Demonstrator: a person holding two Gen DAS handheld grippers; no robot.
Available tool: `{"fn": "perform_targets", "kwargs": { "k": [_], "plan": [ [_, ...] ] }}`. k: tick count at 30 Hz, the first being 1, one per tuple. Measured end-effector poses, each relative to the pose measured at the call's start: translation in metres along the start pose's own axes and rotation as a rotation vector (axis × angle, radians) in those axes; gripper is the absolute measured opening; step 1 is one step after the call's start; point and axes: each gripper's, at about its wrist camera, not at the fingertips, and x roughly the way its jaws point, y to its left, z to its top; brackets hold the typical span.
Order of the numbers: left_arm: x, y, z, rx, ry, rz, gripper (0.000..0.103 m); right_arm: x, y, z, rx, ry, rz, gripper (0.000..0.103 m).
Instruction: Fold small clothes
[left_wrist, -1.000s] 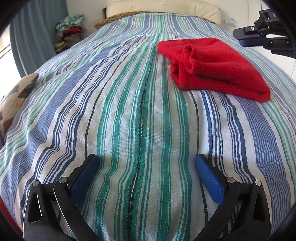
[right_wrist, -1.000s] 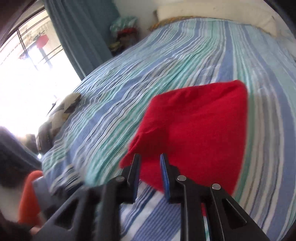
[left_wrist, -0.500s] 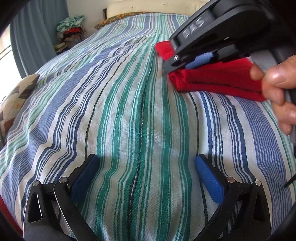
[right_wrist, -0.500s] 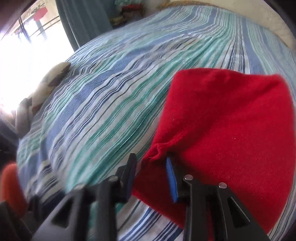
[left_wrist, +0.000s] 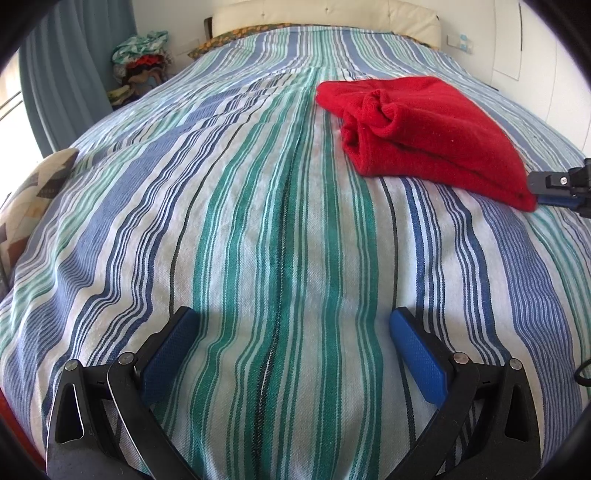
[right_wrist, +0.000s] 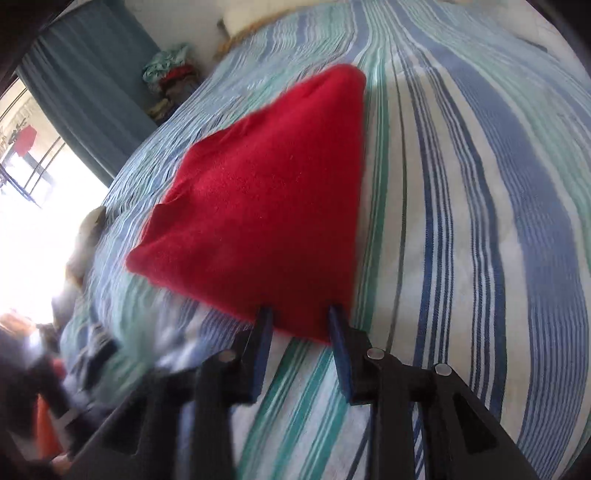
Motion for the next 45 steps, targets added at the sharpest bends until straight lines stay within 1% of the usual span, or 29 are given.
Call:
{"fn": "perform_targets", "kwargs": {
  "k": [1,3,4,5,7,10,14,19,24,27,30,32,33,35,37,38,39,40,42,44,45],
  "plan": [
    [0.001,0.0,0.0,0.001,0.0,0.001,0.103,-0.01,0.006,-0.002,-0.002,-0.021,0.008,0.035],
    [0.001,0.0,0.001,0.003,0.001,0.004,0.103,-0.029,0.019,-0.012,-0.036,-0.062,0.001,0.067],
    [0.001,0.0,0.001,0.004,0.001,0.005,0.103,-0.039,0.024,-0.018,-0.063,-0.088,-0.015,0.071],
    [0.002,0.0,0.001,0.004,0.001,0.005,0.103,-0.046,0.028,-0.025,-0.086,-0.109,-0.033,0.071],
    [0.001,0.0,0.001,0.004,0.0,0.005,0.103,-0.053,0.028,-0.039,-0.098,-0.112,-0.069,0.071],
    [0.001,0.0,0.001,0.004,0.0,0.005,0.103,-0.06,0.01,-0.059,-0.045,-0.106,-0.085,0.071],
    [0.001,0.0,0.001,0.004,0.0,0.006,0.103,-0.056,-0.001,-0.075,-0.002,-0.088,-0.11,0.071],
    [0.001,0.0,0.001,0.004,-0.001,0.006,0.103,-0.058,0.003,-0.084,-0.044,-0.092,-0.138,0.072],
    [0.002,0.0,0.0,0.004,0.003,0.006,0.103,-0.059,-0.001,-0.088,-0.037,-0.096,-0.121,0.072],
    [0.0,0.0,0.005,0.008,0.041,0.002,0.102,-0.057,-0.004,-0.089,-0.023,-0.088,-0.111,0.072],
    [-0.01,-0.003,0.014,0.051,0.085,-0.012,0.101,-0.057,-0.005,-0.089,-0.021,-0.081,-0.106,0.074],
    [-0.022,-0.005,0.022,0.052,0.087,-0.056,0.101,-0.057,-0.006,-0.089,-0.01,-0.074,-0.093,0.076],
    [-0.029,-0.004,0.028,0.028,0.08,-0.101,0.101,-0.057,-0.008,-0.088,0.0,-0.071,-0.085,0.076],
    [-0.041,0.001,0.049,-0.049,0.062,-0.245,0.101,-0.06,-0.011,-0.085,0.038,-0.061,-0.059,0.076],
    [-0.043,0.006,0.075,-0.128,0.055,-0.393,0.102,-0.067,-0.014,-0.077,0.082,-0.075,-0.016,0.075],
    [-0.037,0.006,0.089,-0.152,0.07,-0.453,0.102,-0.07,-0.015,-0.07,0.098,-0.091,0.005,0.075],
    [-0.028,0.004,0.103,-0.16,0.095,-0.494,0.102,-0.073,-0.017,-0.06,0.109,-0.106,0.018,0.076],
    [-0.017,0.001,0.117,-0.155,0.127,-0.514,0.102,-0.074,-0.018,-0.047,0.115,-0.12,0.031,0.076],
    [0.005,-0.01,0.136,-0.132,0.177,-0.5,0.102,-0.072,-0.02,-0.016,0.127,-0.146,0.059,0.077],
    [0.028,-0.021,0.15,-0.098,0.204,-0.451,0.102,-0.062,-0.024,0.017,0.137,-0.159,0.085,0.087],
    [0.038,-0.026,0.155,-0.069,0.211,-0.412,0.102,-0.052,-0.025,0.033,0.134,-0.148,0.102,0.091]
  ]
}}
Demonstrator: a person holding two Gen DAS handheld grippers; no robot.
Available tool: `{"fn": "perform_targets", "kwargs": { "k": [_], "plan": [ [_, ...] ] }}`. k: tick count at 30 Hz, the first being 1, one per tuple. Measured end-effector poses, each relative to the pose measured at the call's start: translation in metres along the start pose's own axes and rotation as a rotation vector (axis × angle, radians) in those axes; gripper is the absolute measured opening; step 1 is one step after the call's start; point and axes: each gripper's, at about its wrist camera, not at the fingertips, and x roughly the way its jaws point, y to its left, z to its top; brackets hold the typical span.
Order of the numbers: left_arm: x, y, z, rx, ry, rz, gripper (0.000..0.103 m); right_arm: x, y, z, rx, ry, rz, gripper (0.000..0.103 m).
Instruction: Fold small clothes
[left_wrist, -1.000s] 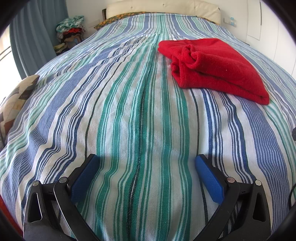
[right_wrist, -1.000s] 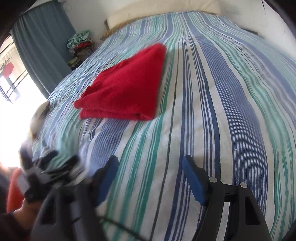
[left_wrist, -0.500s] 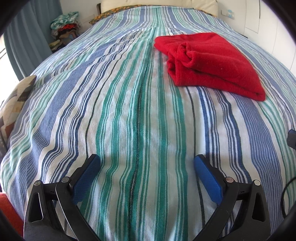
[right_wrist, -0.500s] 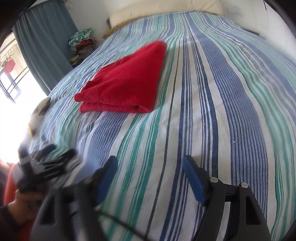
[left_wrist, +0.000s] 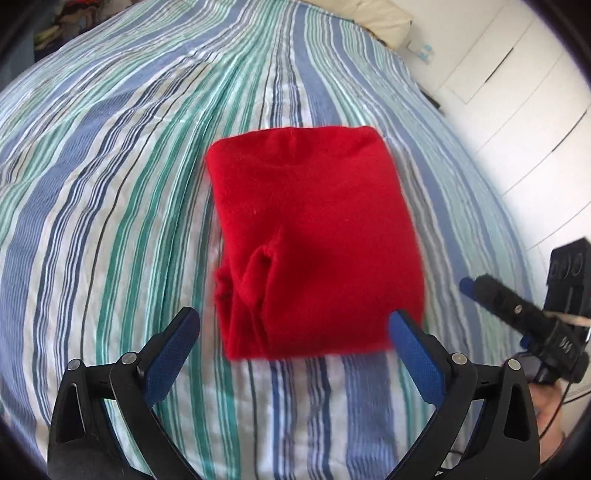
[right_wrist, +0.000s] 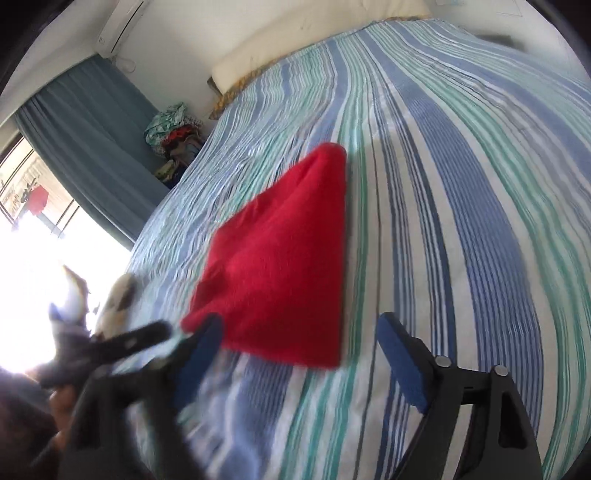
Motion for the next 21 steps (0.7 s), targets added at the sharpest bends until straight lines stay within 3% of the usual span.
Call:
{"fn": "perform_targets", "kwargs": {
  "k": [2,4,6,10,11,12,13,15,16,21],
  "plan": [
    [0.016,0.003,0.014,0.033,0.011,0.116,0.102,0.028,-0.002,0.023,-0.001,0.039,0.009,0.09],
    [0.027,0.014,0.026,0.004,0.001,0.197,0.102,0.057,-0.003,0.039,-0.001,0.075,0.013,0.09],
    [0.039,0.031,0.036,-0.063,0.022,0.178,0.102,0.084,-0.006,0.051,-0.002,0.108,0.036,0.09],
    [0.063,0.042,0.044,-0.116,0.082,0.036,0.098,0.136,-0.023,0.056,0.109,0.195,0.072,0.091],
    [0.063,0.04,0.045,-0.107,0.072,0.023,0.092,0.139,-0.024,0.056,0.114,0.176,0.066,0.091],
    [0.064,0.038,0.047,-0.103,0.076,-0.049,0.042,0.14,-0.02,0.055,0.093,0.161,0.055,0.087],
    [0.068,0.039,0.049,-0.134,0.122,-0.135,0.022,0.142,-0.014,0.056,0.061,0.164,0.041,0.066],
    [0.059,0.038,0.054,-0.161,0.105,-0.121,0.02,0.141,0.0,0.056,0.008,0.185,0.012,0.039],
    [0.05,0.034,0.056,-0.143,0.083,-0.121,0.019,0.137,0.008,0.058,-0.021,0.174,-0.015,0.033],
    [-0.014,0.013,0.073,-0.059,-0.06,-0.12,0.019,0.092,0.064,0.086,-0.191,0.041,-0.032,0.03]
  ]
}}
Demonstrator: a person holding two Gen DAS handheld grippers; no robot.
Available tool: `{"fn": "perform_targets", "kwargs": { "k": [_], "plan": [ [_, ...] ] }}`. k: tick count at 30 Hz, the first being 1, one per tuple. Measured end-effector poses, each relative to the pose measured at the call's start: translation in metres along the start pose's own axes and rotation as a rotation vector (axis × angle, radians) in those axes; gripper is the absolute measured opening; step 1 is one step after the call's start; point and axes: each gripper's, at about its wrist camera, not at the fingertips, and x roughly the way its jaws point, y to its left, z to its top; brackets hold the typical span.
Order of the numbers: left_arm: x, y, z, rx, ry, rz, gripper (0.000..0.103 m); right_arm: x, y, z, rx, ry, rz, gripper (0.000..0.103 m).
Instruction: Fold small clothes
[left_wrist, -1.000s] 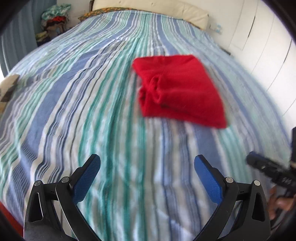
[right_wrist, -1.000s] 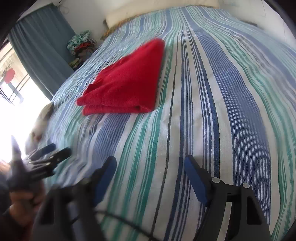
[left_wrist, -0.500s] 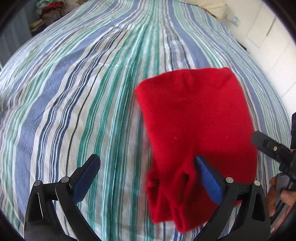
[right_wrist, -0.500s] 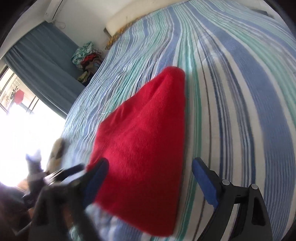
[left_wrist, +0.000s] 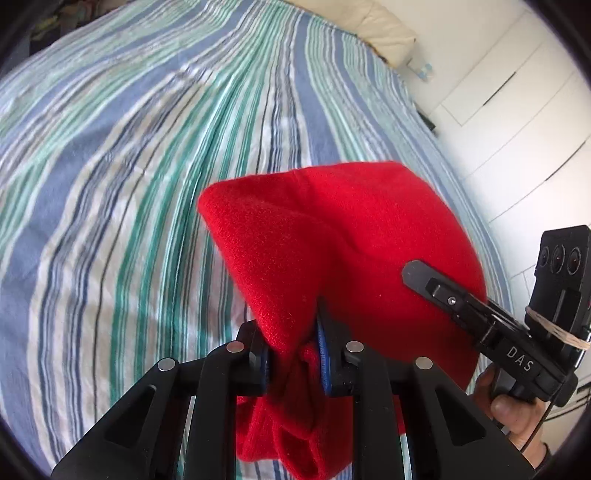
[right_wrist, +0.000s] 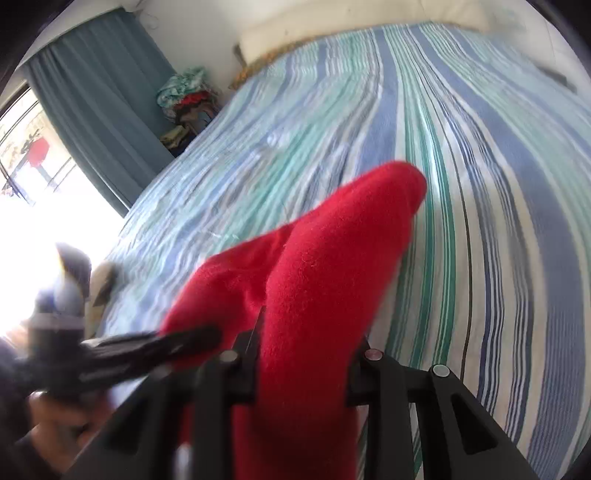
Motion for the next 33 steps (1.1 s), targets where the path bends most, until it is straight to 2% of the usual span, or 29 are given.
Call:
{"fn": "perform_targets", "kwargs": {
  "k": [3,5,6,7,8,9,10,11,13,15,16,18,20,23,27,30,33],
  "plan": [
    [-0.021,-0.003,0.006,0.012,-0.044,-0.001,0.02,-0.022,0.02,0.019,-0.041,-0.058,0.024,0.03],
    [-0.014,0.0,0.006,0.02,-0.032,0.049,0.03,-0.024,0.029,0.025,-0.047,-0.064,0.02,0.03],
    [-0.005,0.003,0.003,0.022,-0.015,0.096,0.043,-0.023,0.028,0.023,-0.038,-0.061,0.007,0.032],
    [0.003,0.007,-0.003,0.031,0.004,0.171,0.055,-0.018,0.025,0.021,-0.022,-0.047,-0.013,0.043],
    [0.009,0.011,-0.011,0.047,0.02,0.252,0.056,-0.013,0.02,0.015,-0.008,-0.02,-0.049,0.052],
    [0.01,0.015,-0.022,0.065,0.027,0.314,0.056,-0.005,0.015,0.008,0.001,0.019,-0.108,0.078],
    [0.004,0.018,-0.035,0.086,0.02,0.347,0.058,-0.003,0.009,-0.001,0.007,0.045,-0.169,0.089],
    [-0.006,0.019,-0.049,0.106,0.002,0.365,0.06,-0.006,0.001,-0.01,0.005,0.047,-0.206,0.089],
    [-0.027,0.014,-0.076,0.142,-0.04,0.42,0.083,-0.022,-0.007,-0.03,-0.014,0.039,-0.248,0.089],
    [-0.049,0.002,-0.103,0.184,-0.099,0.513,0.098,-0.044,-0.008,-0.05,-0.021,0.036,-0.279,0.089],
    [-0.059,-0.005,-0.115,0.2,-0.126,0.558,0.101,-0.056,-0.004,-0.061,-0.027,0.037,-0.295,0.092],
    [-0.076,-0.015,-0.136,0.198,-0.136,0.607,0.101,-0.076,0.001,-0.08,-0.043,0.053,-0.318,0.094],
    [-0.086,-0.018,-0.149,0.133,-0.077,0.63,0.101,-0.095,0.011,-0.101,-0.048,0.089,-0.31,0.094],
    [-0.105,-0.02,-0.172,0.085,-0.011,0.591,0.101,-0.119,0.029,-0.129,-0.031,0.141,-0.284,0.094],
    [-0.13,-0.028,-0.196,0.075,0.038,0.591,0.101,-0.15,0.055,-0.158,-0.006,0.177,-0.256,0.096],
    [-0.146,-0.043,-0.204,0.118,0.022,0.598,0.101,-0.167,0.072,-0.171,-0.013,0.21,-0.242,0.098],
    [-0.16,-0.056,-0.207,0.146,-0.006,0.604,0.101,-0.179,0.091,-0.176,-0.073,0.227,-0.276,0.098]
  ]
}}
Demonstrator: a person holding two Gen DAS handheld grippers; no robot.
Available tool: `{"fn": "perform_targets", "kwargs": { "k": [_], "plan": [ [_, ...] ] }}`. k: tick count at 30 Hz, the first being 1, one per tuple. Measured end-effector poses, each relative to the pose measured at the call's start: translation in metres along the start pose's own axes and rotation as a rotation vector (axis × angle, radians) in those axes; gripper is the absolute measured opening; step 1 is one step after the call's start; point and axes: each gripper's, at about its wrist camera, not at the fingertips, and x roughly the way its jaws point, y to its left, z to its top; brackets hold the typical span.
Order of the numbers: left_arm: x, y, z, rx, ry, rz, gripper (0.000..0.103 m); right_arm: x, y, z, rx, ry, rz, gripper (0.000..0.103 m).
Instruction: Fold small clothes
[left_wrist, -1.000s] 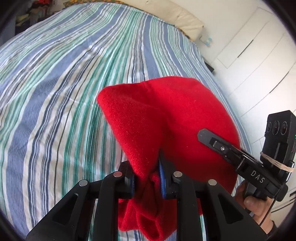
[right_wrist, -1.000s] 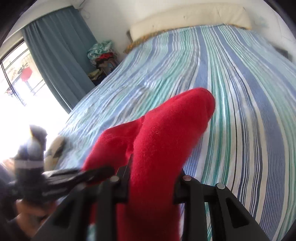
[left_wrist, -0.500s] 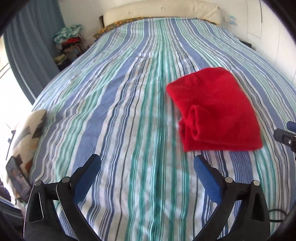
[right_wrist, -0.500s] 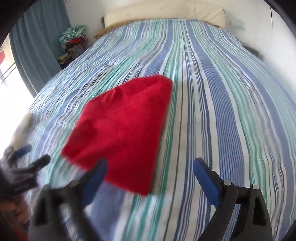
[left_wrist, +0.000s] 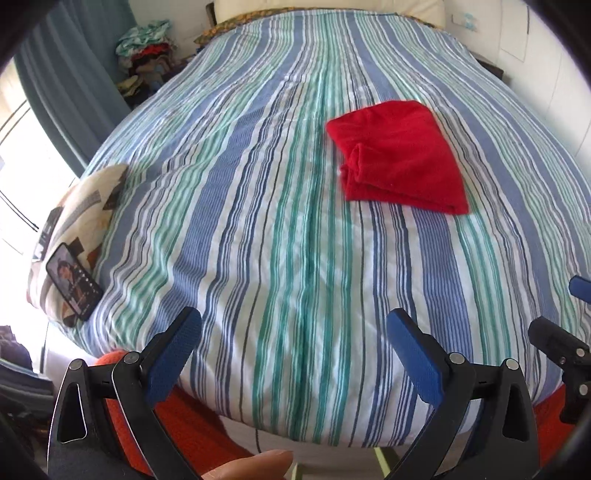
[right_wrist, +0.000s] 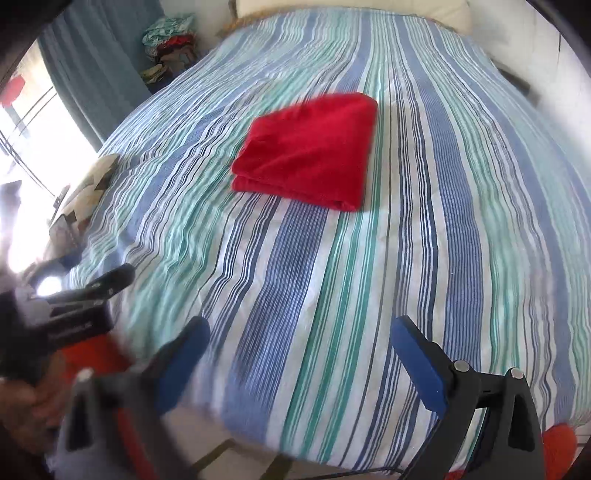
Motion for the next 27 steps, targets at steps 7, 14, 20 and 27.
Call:
{"fn": "perform_targets", "kwargs": {
  "k": [7,14,20,27],
  "plan": [
    [-0.017,-0.002,-0.001,-0.016,0.001,-0.045,0.101,-0.028,0.017,-0.002,-0.038,-0.037,-0.05,0.098],
    [-0.022,-0.004,-0.001,-0.021,-0.002,-0.056,0.101,-0.044,0.018,0.001,-0.027,-0.074,-0.08,0.098],
    [-0.023,-0.005,0.0,-0.02,0.002,-0.055,0.101,-0.045,0.018,0.002,-0.023,-0.071,-0.083,0.098],
    [-0.024,-0.006,0.001,-0.017,0.001,-0.052,0.101,-0.048,0.017,0.002,-0.022,-0.077,-0.096,0.098]
  ]
}}
